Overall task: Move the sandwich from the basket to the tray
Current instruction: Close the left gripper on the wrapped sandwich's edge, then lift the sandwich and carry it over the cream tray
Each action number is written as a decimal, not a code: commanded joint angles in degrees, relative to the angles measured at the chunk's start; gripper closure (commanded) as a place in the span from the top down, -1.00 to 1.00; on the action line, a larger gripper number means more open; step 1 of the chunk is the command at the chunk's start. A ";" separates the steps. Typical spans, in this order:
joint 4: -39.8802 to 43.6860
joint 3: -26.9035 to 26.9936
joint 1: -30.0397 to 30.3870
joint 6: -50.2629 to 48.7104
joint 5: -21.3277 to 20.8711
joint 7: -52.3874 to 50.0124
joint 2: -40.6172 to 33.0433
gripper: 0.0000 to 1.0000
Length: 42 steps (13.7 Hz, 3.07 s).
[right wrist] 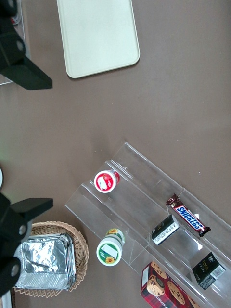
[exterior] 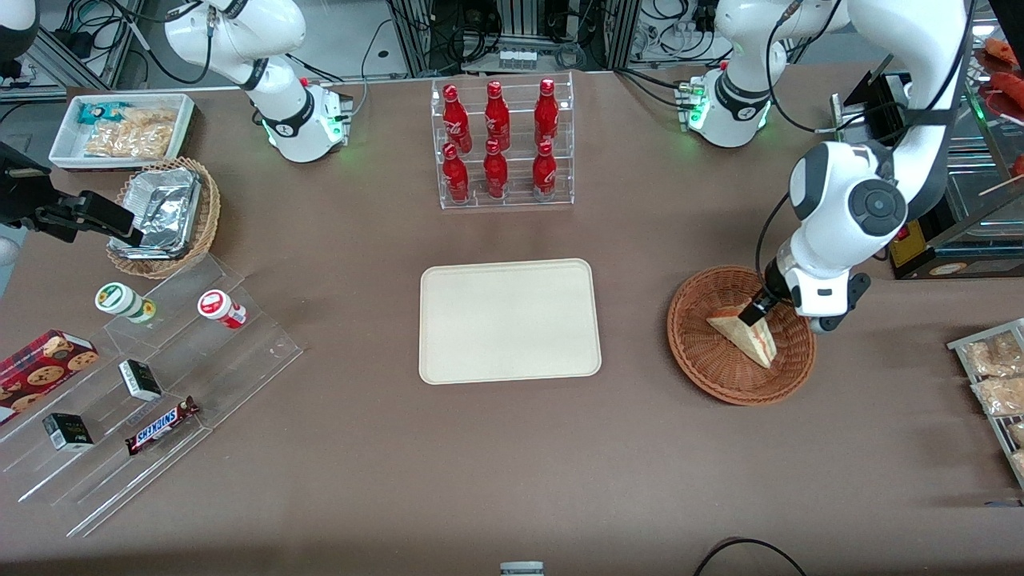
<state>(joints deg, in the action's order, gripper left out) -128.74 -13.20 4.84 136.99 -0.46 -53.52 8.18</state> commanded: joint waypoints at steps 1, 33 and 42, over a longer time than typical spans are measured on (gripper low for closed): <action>0.16 -0.33 0.35 2.58 -0.68 -1.41 2.71 1.00; 49.99 -0.24 -35.50 -29.96 -3.04 -2.02 25.99 -0.87; 50.25 -0.16 -40.95 -17.83 -5.95 -3.87 34.09 -0.81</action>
<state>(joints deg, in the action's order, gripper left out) -80.84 -14.12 -34.39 117.93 -4.94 -56.16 40.21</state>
